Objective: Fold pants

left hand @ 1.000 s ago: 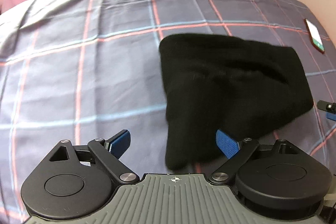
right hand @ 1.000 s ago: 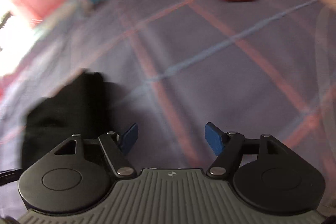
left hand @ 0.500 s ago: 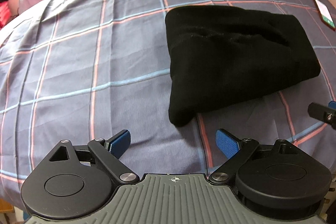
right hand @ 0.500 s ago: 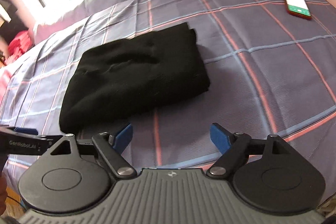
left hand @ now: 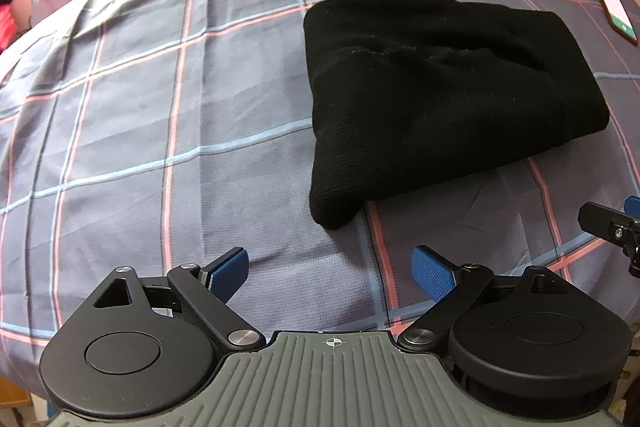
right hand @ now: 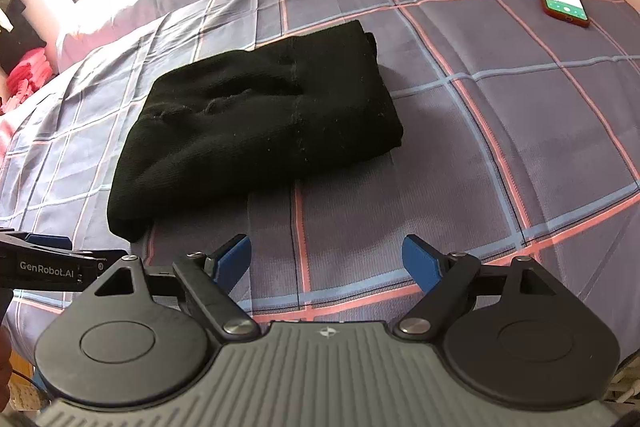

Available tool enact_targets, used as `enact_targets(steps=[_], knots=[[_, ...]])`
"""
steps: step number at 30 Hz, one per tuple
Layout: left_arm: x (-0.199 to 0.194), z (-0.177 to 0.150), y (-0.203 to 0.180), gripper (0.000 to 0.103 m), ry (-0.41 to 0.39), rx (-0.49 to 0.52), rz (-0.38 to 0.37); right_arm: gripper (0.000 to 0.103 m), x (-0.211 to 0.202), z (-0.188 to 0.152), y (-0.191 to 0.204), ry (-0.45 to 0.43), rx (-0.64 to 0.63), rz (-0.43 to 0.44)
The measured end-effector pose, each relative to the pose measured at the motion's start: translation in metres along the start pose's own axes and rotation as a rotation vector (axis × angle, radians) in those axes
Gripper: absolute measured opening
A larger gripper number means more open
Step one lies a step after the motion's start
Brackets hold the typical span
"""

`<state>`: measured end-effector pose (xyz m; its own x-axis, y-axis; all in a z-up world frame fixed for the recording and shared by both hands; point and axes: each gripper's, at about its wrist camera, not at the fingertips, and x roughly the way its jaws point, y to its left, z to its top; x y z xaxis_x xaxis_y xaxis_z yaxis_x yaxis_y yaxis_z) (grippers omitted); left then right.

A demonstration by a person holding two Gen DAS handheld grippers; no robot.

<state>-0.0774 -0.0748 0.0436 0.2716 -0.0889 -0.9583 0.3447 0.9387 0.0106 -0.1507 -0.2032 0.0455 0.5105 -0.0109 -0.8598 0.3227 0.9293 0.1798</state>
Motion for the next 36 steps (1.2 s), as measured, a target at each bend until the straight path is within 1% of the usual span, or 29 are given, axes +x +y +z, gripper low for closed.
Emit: enact_targets(steps=[13, 22, 36], knots=[[0.004, 0.000, 0.000, 0.103, 0.021, -0.002, -0.001, 0.086, 0.002, -0.001, 0.010, 0.021, -0.021, 0.015], [0.004, -0.003, 0.000, 0.103, 0.032, 0.003, -0.002, 0.088, 0.002, -0.003, 0.012, 0.031, -0.022, 0.020], [0.005, -0.003, -0.002, 0.103, 0.044, 0.003, 0.006, 0.088, 0.001, -0.006, 0.013, 0.038, -0.018, 0.029]])
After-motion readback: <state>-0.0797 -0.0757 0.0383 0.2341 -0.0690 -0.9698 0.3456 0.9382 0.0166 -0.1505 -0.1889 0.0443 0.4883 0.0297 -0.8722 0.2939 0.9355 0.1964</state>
